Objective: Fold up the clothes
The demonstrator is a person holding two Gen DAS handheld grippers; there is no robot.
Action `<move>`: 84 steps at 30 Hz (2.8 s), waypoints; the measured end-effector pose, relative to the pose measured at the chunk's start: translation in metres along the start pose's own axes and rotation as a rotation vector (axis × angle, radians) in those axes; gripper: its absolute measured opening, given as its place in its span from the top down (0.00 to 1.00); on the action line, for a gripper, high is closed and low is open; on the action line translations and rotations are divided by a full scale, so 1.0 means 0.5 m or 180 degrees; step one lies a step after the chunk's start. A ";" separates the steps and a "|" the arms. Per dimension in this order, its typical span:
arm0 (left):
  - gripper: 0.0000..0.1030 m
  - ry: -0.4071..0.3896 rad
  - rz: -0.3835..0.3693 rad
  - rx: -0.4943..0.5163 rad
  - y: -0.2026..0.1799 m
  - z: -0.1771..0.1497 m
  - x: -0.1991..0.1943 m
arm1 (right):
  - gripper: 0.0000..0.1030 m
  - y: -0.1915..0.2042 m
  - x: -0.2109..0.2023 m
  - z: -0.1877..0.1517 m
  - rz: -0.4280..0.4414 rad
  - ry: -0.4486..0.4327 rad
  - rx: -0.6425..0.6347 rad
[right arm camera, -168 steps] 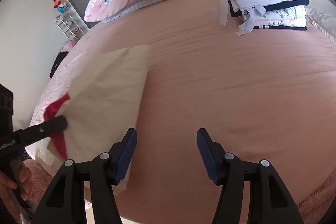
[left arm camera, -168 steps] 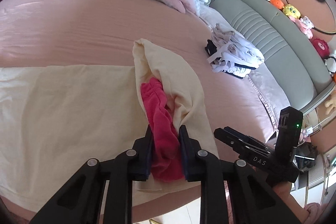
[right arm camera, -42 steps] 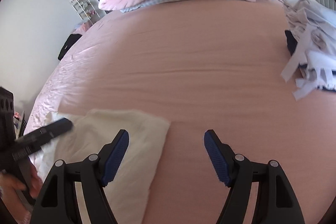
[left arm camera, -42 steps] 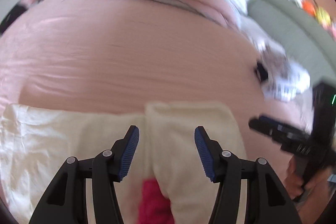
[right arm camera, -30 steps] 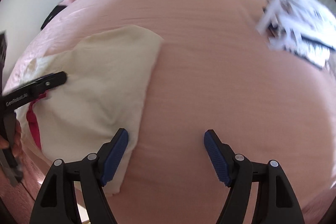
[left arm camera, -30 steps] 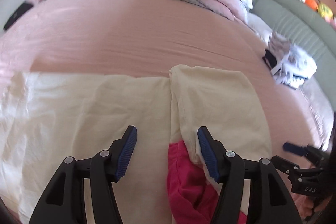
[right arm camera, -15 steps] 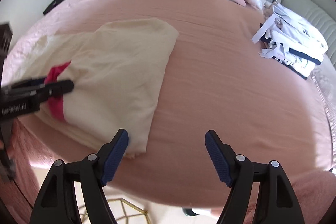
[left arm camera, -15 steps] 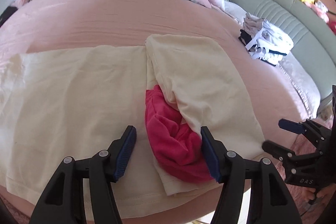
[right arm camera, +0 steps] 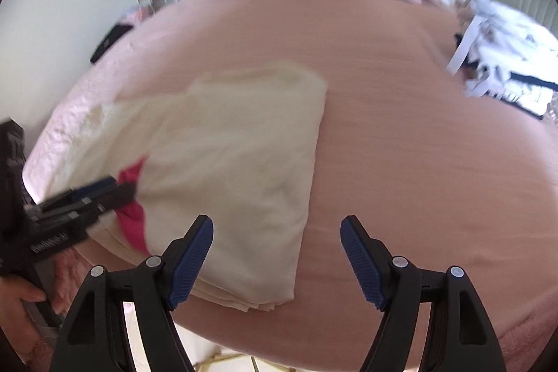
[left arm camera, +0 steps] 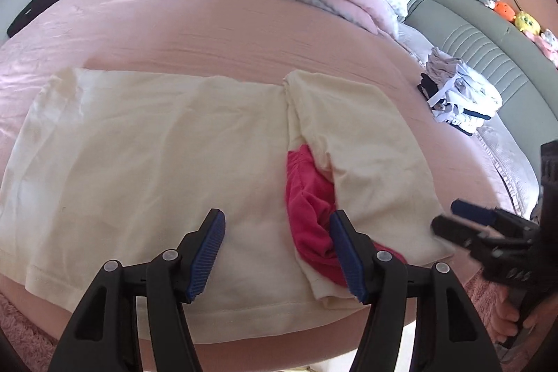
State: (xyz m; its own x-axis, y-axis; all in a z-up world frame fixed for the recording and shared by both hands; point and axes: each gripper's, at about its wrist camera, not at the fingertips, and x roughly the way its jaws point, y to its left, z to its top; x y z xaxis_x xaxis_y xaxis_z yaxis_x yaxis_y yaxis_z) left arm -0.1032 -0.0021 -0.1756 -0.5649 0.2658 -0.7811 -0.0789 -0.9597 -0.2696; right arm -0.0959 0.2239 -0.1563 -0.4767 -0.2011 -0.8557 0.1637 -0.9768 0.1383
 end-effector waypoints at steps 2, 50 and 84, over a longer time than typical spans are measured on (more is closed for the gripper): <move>0.40 -0.0001 0.0056 0.0025 0.007 -0.007 -0.007 | 0.27 -0.013 0.009 -0.024 0.0050 0.0110 0.0111; 0.88 -0.0717 0.0515 -0.1372 0.193 -0.018 -0.101 | 0.27 -0.058 0.017 -0.016 0.0424 -0.0158 0.0881; 0.64 -0.0536 0.0359 0.1880 -0.189 -0.060 -0.095 | 0.26 0.016 0.072 0.150 0.0936 0.0157 0.0376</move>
State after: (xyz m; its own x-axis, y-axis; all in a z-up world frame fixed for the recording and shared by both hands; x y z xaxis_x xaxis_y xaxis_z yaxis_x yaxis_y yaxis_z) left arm -0.0445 0.0789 -0.1299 -0.7142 0.1882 -0.6742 -0.4249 -0.8820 0.2039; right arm -0.1763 0.2033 -0.1485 -0.3810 -0.4751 -0.7932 0.1855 -0.8797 0.4378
